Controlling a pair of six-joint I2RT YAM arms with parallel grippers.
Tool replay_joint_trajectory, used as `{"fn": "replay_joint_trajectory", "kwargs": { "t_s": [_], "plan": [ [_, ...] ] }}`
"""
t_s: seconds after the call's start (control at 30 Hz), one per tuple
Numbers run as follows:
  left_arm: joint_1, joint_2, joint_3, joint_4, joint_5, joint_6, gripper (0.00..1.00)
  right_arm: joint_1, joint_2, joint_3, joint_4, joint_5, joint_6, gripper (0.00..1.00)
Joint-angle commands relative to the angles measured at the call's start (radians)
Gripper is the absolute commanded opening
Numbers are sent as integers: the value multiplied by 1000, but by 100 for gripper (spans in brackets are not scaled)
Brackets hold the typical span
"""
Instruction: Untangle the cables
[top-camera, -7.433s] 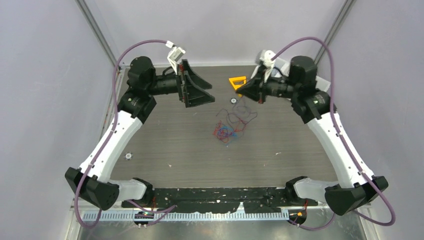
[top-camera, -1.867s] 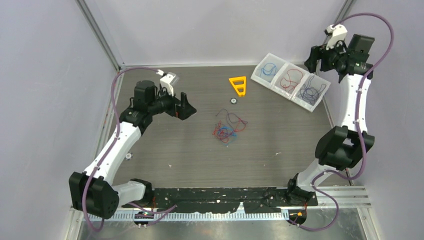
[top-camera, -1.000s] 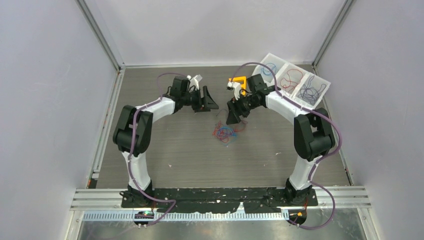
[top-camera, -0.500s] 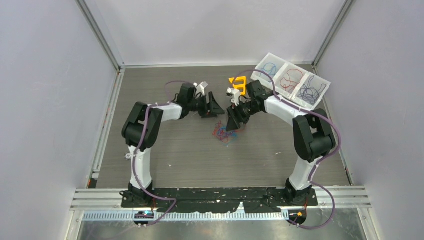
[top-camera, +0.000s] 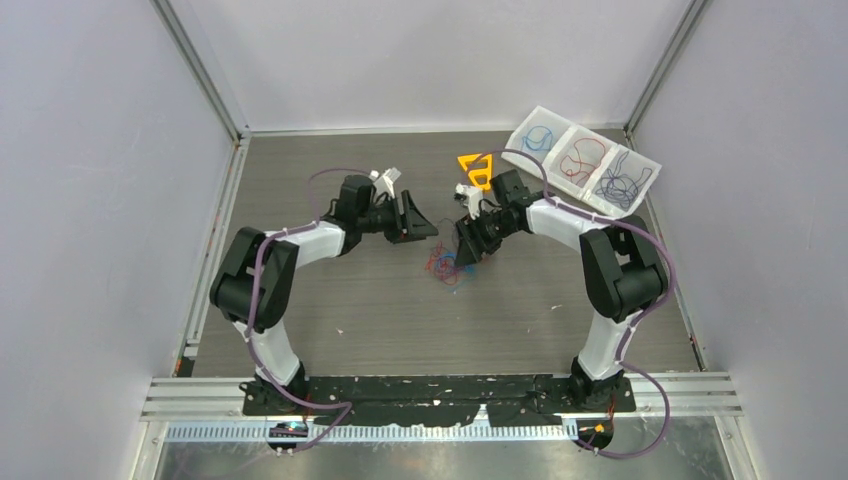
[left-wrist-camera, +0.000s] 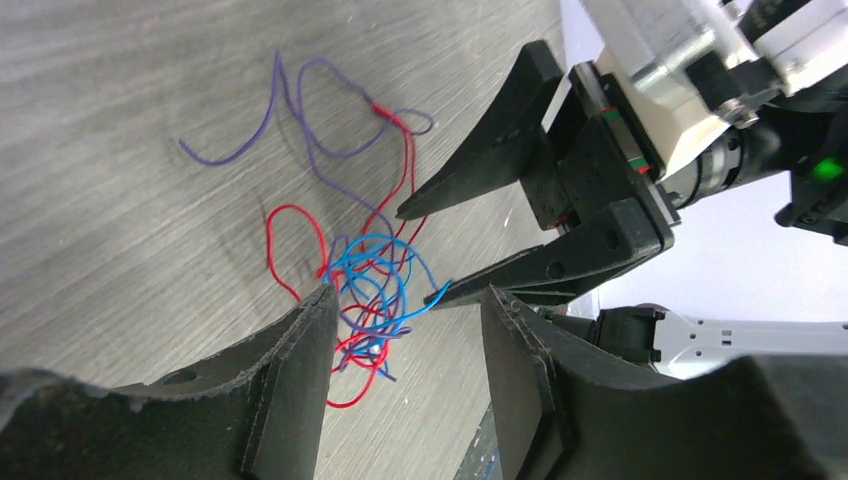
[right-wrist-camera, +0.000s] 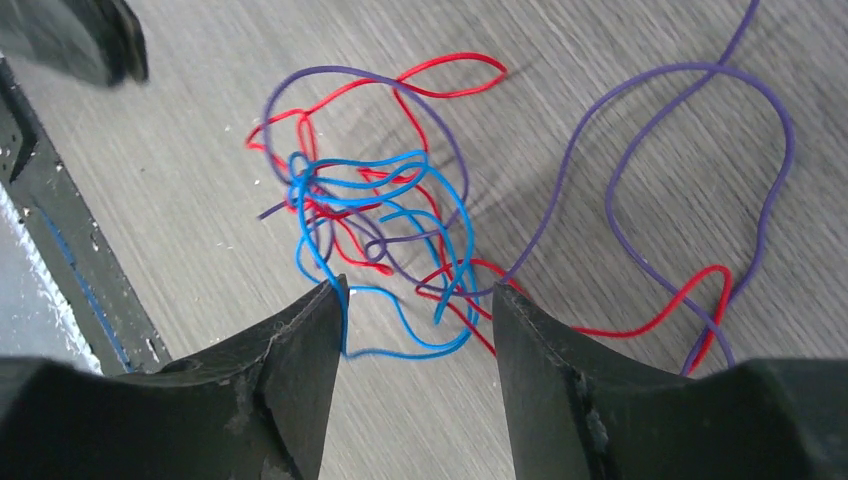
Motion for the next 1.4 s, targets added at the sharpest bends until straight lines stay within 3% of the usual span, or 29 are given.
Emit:
{"fn": "replay_joint_trajectory", "kwargs": {
  "t_s": [0.0,0.3,0.43,0.57,0.67,0.7,0.83,1.1,1.37],
  "plan": [
    [-26,55,1,-13,-21,-53,54,7,31,32,59,45,49,59],
    [-63,95,24,-62,-22,-58,50,21,48,3,85,65,47,49],
    [-70,114,45,-54,-19,-73,43,22,49,0,81,66,45,47],
    [-69,111,55,-46,-7,-77,24,23,51,2,66,84,46,42],
    [-62,70,44,-44,4,-63,2,23,52,-1,53,109,48,36],
    [-59,39,37,-60,-1,-49,0,23,51,-1,43,119,51,34],
    [-28,-103,13,-111,4,33,0,23,51,4,7,155,57,28],
    [107,-410,72,-288,32,171,0,23,54,-12,-38,248,39,7],
    [312,-589,306,-383,105,179,0,22,62,-50,-60,314,-1,5]
  ]
}}
